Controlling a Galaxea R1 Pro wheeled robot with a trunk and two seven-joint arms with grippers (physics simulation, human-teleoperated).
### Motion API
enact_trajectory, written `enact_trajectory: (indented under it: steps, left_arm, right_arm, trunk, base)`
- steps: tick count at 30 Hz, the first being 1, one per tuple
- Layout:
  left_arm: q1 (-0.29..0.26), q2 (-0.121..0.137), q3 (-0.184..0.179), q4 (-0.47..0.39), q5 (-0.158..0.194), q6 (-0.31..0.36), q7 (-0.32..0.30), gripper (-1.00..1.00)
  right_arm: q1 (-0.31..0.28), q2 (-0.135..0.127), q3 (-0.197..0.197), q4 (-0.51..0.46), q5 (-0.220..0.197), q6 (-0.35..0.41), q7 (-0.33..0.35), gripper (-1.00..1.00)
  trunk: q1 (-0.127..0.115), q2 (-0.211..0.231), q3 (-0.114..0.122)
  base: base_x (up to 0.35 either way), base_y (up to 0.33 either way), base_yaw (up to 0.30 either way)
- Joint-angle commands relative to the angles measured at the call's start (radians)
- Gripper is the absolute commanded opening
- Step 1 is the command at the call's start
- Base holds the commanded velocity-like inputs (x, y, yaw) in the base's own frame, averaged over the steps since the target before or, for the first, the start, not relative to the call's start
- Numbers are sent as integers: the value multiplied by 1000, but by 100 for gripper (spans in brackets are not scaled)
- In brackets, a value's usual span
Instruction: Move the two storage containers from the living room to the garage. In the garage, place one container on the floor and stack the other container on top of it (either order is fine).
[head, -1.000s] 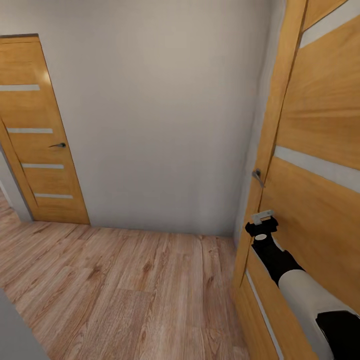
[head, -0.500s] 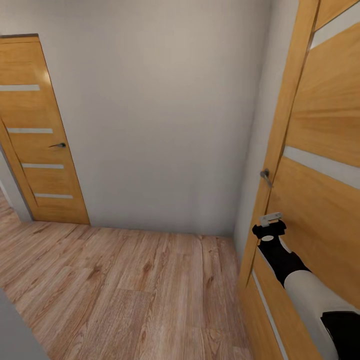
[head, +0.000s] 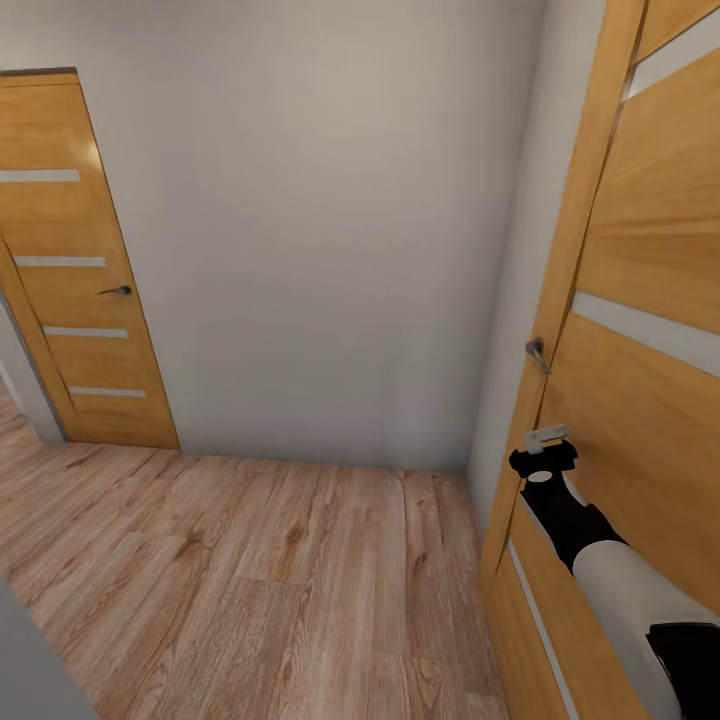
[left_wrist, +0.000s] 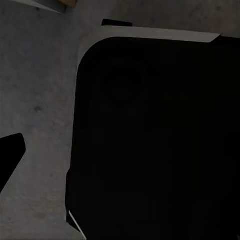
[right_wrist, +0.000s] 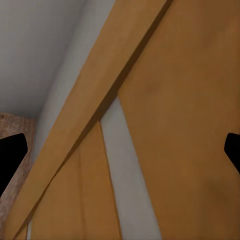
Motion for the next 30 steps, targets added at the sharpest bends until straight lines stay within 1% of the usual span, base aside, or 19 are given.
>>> enact_trajectory:
  steps: [1,6,9,12,13,15,17,18,19,20,22,27,30]
  left_arm:
    - [0,0,6,-1,2,-1,0,100]
    - [0,0,6,-1,2,-1,0,100]
    - [0,1,6,-1,2,-1,0,100]
    - [0,1,6,-1,2,-1,0,100]
    - [0,1,6,-1,2,-1,0,100]
    - [0,1,6,-1,2,-1,0,100]
    - [0,1,6,-1,3,-1,0,100]
    - [0,1,6,-1,3,-1,0,100]
    - [0,1,6,-1,3,-1,0,100]
    - [0,1,6,-1,3,-1,0,100]
    - [0,1,6,-1,3,-1,0,100]
    - [0,1,6,-1,3,-1,0,100]
    - [0,1,6,-1,3,-1,0,100]
  right_arm:
    - [-1,-18,2,0,13,12,-10,100]
    - [-1,-22,2,0,14,15,-9,100]
    - [-1,-14,1,-1,16,19,-9,100]
    - [-1,1,2,-1,17,23,-7,100]
    - [-1,36,3,-2,17,25,-7,100]
    - [-1,67,3,-1,16,25,-6,100]
    - [-1,122,3,4,16,25,-6,100]
    - [-1,141,3,8,15,25,-6,100]
    - [-1,154,4,13,16,25,-6,100]
    - [-1,163,5,16,16,25,-6,100]
    - [-1,172,5,20,16,25,-6,100]
    - [-1,180,6,35,16,24,-5,100]
    - [-1,186,6,67,16,22,1,100]
  trunk:
    - [0,0,-1]
    - [0,0,-1]
    - [0,0,-1]
    - [0,0,-1]
    - [0,0,-1]
    - [0,0,-1]
    - [0,0,-1]
    - [0,0,-1]
    - [0,0,-1]
    - [0,0,-1]
    - [0,0,-1]
    - [0,0,-1]
    - [0,0,-1]
  base:
    - [0,0,0]
    - [0,0,0]
    - [0,0,0]
    - [0,0,0]
    - [0,0,0]
    - [0,0,0]
    - [0,0,0]
    - [0,0,0]
    - [0,0,0]
    - [0,0,0]
    - [0,0,0]
    - [0,0,0]
    - [0,0,0]
